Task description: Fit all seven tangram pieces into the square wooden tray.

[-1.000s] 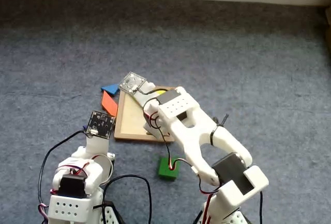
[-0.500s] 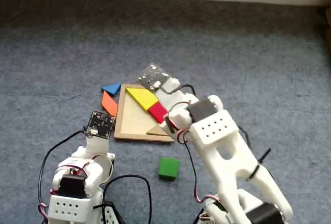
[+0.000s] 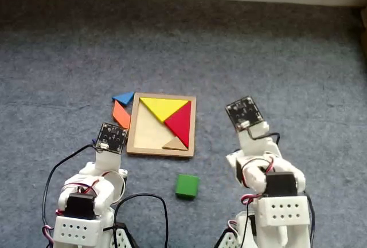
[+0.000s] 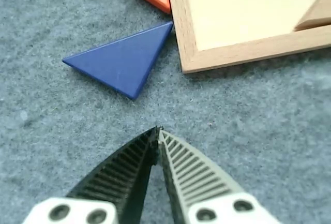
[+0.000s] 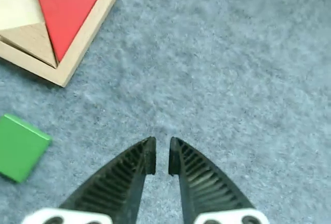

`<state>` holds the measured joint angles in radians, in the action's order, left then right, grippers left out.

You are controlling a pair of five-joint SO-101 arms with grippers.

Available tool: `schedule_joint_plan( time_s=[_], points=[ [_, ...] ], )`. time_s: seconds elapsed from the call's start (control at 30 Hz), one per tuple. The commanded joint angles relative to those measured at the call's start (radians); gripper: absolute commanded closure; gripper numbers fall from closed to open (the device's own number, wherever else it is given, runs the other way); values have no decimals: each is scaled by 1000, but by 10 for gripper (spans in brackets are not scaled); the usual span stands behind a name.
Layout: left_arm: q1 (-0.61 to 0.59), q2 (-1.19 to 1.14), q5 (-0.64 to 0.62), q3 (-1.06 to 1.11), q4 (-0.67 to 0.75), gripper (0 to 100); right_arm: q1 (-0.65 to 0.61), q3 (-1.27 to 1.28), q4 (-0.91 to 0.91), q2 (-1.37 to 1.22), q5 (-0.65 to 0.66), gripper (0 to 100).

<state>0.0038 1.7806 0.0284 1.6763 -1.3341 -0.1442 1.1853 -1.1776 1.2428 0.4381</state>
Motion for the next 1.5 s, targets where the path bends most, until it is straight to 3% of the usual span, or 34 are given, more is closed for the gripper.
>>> schedule_joint_plan(
  time_s=[0.0, 0.37, 0.53, 0.7, 0.97, 1.03, 1.13, 1.2, 1.33, 1.47],
  points=[
    [13, 35, -11, 19, -6, 995, 25, 76, -1, 133, -9, 943],
    [13, 35, -11, 19, -6, 995, 27, 352, -8, 440, -14, 995],
    [25, 35, -12, 19, -6, 995, 28, 478, -7, 596, -103, 995],
    [36, 36, -8, 10, -11, 995, 36, 529, 12, 588, -180, 994],
    [10, 38, 5, -165, -6, 995, 94, 591, 67, 593, -184, 992],
    [7, 36, 129, -239, -6, 995, 94, 591, 67, 593, -184, 992],
    [5, 38, 503, -321, -5, 995, 110, 591, 64, 593, -184, 992],
    [7, 38, 647, -366, -5, 995, 131, 593, 68, 593, -184, 992],
    [5, 30, 588, -464, 34, 989, 143, 593, 68, 593, -184, 992],
    [5, -7, 574, -527, 29, 921, 143, 593, 70, 593, -184, 992]
  ],
)
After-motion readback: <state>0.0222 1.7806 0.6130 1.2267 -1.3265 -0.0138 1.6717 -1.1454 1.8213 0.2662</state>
